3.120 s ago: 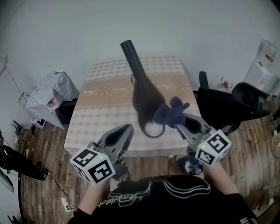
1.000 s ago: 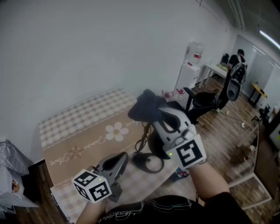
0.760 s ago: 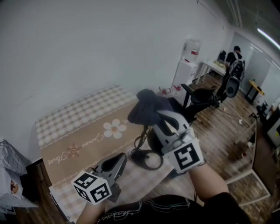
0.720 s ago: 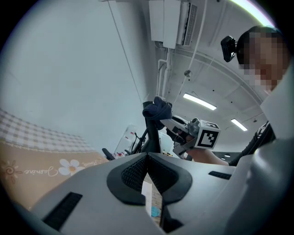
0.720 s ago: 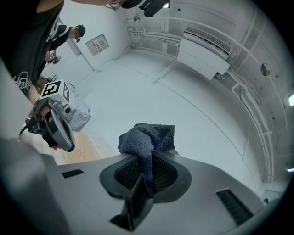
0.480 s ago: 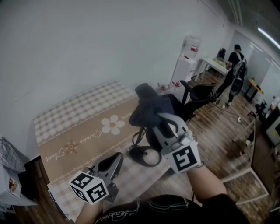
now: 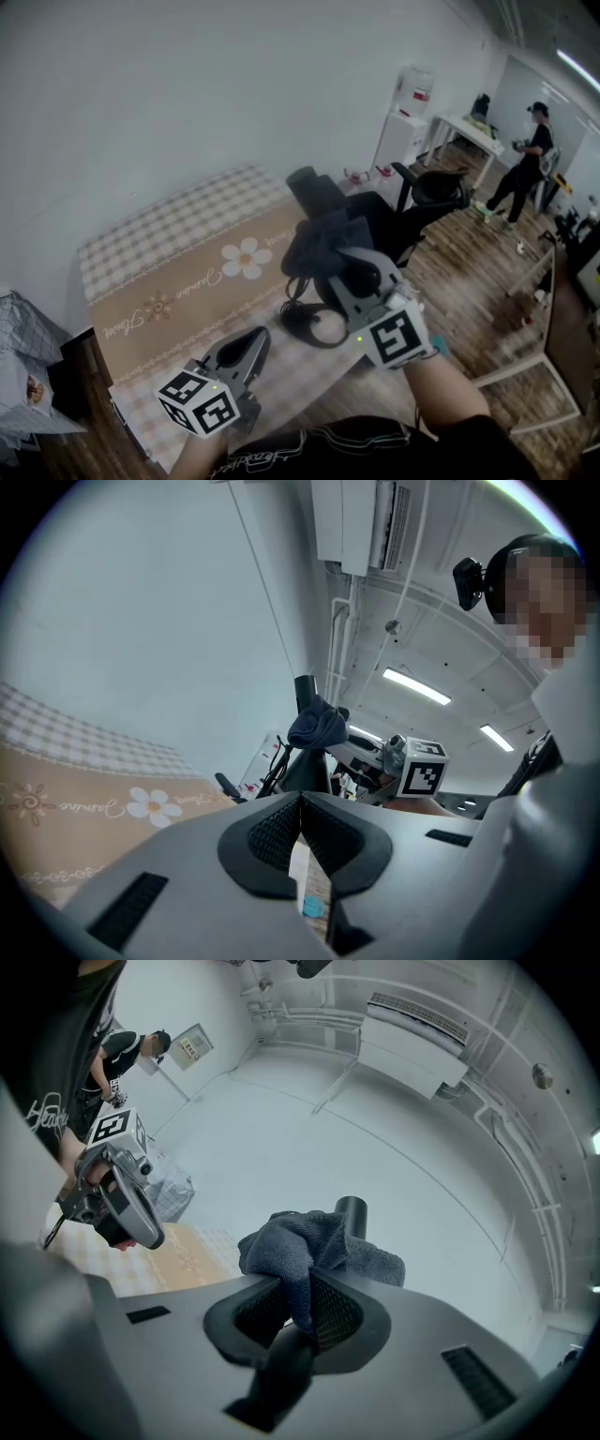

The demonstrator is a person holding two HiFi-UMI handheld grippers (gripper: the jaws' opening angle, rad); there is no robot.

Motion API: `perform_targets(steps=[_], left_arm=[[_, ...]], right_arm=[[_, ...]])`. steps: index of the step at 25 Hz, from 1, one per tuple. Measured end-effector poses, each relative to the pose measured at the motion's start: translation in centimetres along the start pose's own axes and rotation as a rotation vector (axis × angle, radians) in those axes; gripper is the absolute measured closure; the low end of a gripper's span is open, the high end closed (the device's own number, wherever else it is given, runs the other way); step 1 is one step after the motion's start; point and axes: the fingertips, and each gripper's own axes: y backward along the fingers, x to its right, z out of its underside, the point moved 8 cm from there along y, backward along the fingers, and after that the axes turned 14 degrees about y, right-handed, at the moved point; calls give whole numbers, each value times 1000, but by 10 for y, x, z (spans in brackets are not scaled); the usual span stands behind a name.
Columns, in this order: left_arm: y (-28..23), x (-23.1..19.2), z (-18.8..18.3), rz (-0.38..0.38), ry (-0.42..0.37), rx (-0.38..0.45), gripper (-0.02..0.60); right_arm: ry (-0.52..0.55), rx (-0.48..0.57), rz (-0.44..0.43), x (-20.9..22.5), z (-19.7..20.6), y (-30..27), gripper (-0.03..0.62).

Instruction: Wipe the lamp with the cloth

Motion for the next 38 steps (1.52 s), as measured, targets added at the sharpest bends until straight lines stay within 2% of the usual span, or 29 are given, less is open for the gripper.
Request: perform_targets(steps=[5, 17, 22, 26, 31, 38], left_arm=[[-1, -5, 9, -4, 48, -4, 581], [-6, -5, 27, -35, 60, -57, 581], [-7, -3, 39, -66, 82, -62, 581], [1, 3, 49, -110, 100, -39, 581], [6, 19, 60, -158, 100, -32, 581], [7, 55, 87, -216, 114, -16, 581]], right_arm=[[-42, -29, -11, -11, 14, 4, 537], [-123, -54, -58, -41, 37, 26, 537], [-198, -40, -91, -56, 50, 37, 537], [-309, -4, -126, -71, 63, 51, 537], [-355, 9, -165, -79, 75, 59, 537], [-525, 79, -291, -85, 88, 86, 537]])
